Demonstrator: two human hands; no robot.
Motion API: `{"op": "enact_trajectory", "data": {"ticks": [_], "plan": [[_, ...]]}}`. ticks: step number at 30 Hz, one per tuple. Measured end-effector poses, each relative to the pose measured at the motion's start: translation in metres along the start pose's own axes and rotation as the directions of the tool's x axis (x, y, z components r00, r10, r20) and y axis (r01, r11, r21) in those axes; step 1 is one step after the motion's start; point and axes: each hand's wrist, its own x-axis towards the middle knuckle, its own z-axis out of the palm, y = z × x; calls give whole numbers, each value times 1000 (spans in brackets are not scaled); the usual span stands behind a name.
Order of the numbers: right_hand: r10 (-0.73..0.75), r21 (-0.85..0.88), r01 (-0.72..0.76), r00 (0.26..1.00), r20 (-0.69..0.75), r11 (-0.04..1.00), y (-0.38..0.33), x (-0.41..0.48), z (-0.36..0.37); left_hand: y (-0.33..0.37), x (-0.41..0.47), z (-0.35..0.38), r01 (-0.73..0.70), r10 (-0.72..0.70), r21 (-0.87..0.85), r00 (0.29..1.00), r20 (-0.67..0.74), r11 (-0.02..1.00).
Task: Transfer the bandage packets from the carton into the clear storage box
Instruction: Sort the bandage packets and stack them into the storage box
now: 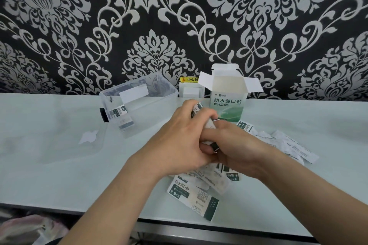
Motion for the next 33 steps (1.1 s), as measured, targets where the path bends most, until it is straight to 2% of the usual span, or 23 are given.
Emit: {"op": "enact_trajectory", "data": {"ticks": [4, 7, 10, 12, 13, 16, 18, 22, 27, 33], "plan": [[-16, -60, 18, 999, 33, 998, -2, -1, -4, -1, -2, -18, 101, -69, -251, 989, 132, 963], [2, -142, 12, 995, 102, 990, -7, -2, -10, -8, -2, -31, 70, -56, -418, 997, 47, 906], [37, -313, 14, 987, 156, 950, -15, -4, -23, -15, -3, -26, 100, -151, -368, 982, -112, 924], [47, -401, -8, 995, 88, 916, -18, -3, -35, -17, -7, -20, 124, -176, -287, 971, -162, 950], [45, -415, -27, 998, 35, 909, -19, -2, -41, -19, -10, -17, 131, -159, -220, 981, -115, 967], [32, -431, -64, 996, -81, 900, -16, 1, -50, -22, -19, -2, 76, -97, 107, 973, 208, 991], [36, -448, -74, 995, -93, 891, -13, 4, -47, -24, -22, 8, 50, -96, 188, 965, 244, 981], [50, -461, -81, 996, -81, 883, -5, 8, -38, -24, -22, 6, 83, -120, 242, 983, 142, 967], [46, -443, -93, 992, -115, 892, -3, 9, -39, -25, -22, 1, 141, -160, 131, 977, 144, 981], [64, -421, -107, 991, -115, 901, -4, 10, -41, -33, -19, 1, 192, -203, 75, 961, 187, 979]]}}
